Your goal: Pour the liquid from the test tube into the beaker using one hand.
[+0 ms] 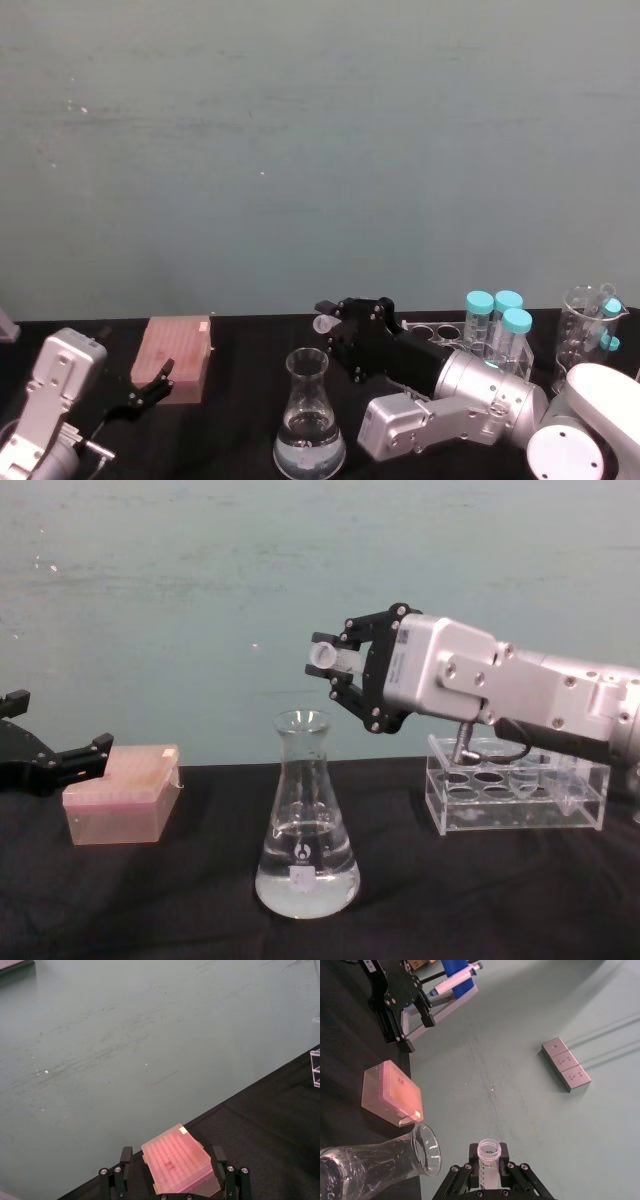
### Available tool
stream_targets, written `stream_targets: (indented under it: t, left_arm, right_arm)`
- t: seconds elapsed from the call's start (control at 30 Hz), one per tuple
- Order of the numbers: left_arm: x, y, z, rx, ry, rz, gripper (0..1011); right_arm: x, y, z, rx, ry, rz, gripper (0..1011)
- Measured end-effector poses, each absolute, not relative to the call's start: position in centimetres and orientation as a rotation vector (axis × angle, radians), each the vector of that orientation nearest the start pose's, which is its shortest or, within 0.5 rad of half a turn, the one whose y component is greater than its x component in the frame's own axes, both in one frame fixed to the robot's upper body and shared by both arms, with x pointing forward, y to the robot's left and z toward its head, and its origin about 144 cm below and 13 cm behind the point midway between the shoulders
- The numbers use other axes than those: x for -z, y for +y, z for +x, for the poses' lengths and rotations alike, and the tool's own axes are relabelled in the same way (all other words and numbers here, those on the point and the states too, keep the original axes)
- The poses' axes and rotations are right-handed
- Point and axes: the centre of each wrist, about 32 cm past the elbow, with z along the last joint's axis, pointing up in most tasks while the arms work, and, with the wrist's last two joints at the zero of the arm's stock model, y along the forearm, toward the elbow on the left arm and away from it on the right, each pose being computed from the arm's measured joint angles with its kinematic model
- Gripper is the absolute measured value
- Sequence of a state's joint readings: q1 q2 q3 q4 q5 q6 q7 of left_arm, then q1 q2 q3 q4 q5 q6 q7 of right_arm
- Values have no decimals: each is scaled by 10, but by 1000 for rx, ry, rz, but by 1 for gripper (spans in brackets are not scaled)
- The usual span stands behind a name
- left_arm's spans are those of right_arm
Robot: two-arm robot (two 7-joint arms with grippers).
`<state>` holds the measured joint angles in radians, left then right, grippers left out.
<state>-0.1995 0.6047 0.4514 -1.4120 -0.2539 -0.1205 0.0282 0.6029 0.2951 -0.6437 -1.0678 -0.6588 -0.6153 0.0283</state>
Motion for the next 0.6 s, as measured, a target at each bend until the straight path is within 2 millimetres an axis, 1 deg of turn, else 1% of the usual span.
stream_targets:
  t: [0.3, 0.6]
  left_arm:
    - [-1140, 310, 489, -1248, -285, 304, 1000]
    - [-1140, 310, 489, -1248, -285, 304, 1000]
  right_arm:
    - [-1174, -188, 590, 564, -1250, -304, 224]
    - [-1171, -192, 590, 564, -1311, -312, 224]
